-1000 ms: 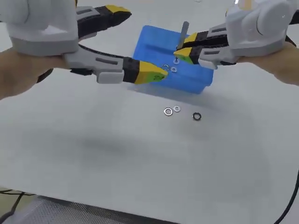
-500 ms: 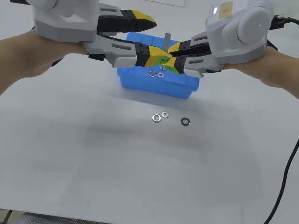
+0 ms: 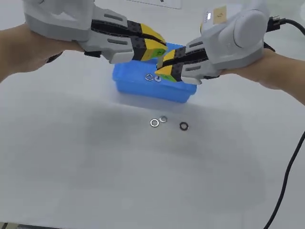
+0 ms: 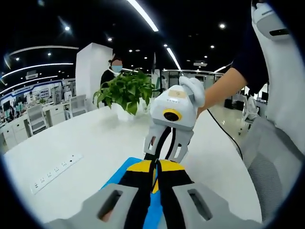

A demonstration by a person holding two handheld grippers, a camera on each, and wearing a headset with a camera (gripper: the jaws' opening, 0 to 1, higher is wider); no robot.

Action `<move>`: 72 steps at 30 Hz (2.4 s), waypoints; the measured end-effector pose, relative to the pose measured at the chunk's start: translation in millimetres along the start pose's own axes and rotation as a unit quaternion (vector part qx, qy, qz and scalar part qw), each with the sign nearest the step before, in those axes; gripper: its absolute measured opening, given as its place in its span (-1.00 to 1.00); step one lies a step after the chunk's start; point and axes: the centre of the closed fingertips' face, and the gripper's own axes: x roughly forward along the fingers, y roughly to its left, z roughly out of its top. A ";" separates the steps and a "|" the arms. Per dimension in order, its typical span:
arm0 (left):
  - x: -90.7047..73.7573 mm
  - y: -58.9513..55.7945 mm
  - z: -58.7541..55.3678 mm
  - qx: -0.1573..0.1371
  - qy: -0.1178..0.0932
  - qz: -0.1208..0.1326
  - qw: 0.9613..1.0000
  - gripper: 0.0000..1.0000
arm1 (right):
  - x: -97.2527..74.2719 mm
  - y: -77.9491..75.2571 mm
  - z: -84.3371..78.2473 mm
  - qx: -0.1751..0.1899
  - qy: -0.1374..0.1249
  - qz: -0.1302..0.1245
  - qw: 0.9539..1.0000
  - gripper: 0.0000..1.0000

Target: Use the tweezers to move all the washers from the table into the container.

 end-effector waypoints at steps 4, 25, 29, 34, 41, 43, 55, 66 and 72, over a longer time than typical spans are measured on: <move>0.9 -7.7 -0.4 0.034 0.005 -0.011 0.999 -0.88 | 0.4 2.7 0.2 -0.013 0.006 0.004 1.000 -0.84; -3.7 -12.6 13.9 0.092 -0.004 -0.007 0.996 -0.93 | -2.1 5.2 14.4 -0.012 -0.006 -0.011 1.000 -0.65; -6.1 -8.8 17.0 0.091 -0.007 0.002 0.996 -0.93 | -1.9 8.5 14.4 -0.016 -0.003 -0.013 1.000 -0.55; -14.4 -3.6 25.1 0.090 -0.012 0.015 0.996 -0.93 | -8.3 6.5 14.8 -0.023 -0.002 -0.025 0.999 -0.42; -17.4 -7.9 31.3 0.095 -0.008 0.020 0.995 -0.93 | -23.1 4.6 15.3 -0.006 -0.021 -0.053 0.998 -0.21; -18.0 -11.4 34.0 0.096 -0.010 0.020 0.995 -0.93 | -28.5 3.7 14.8 -0.001 -0.028 -0.068 0.997 -0.08; -24.0 -20.2 46.2 0.112 -0.015 0.033 0.993 -0.92 | -60.6 21.6 -2.5 0.042 -0.042 -0.102 0.993 0.30; -23.3 -50.6 61.1 0.118 -0.038 0.032 0.992 -0.92 | -83.3 32.5 -8.8 0.089 -0.066 -0.122 0.986 0.59; -22.2 -63.5 46.4 0.120 -0.028 0.039 0.992 -0.92 | -85.5 42.1 -8.6 0.105 -0.077 -0.120 0.984 0.79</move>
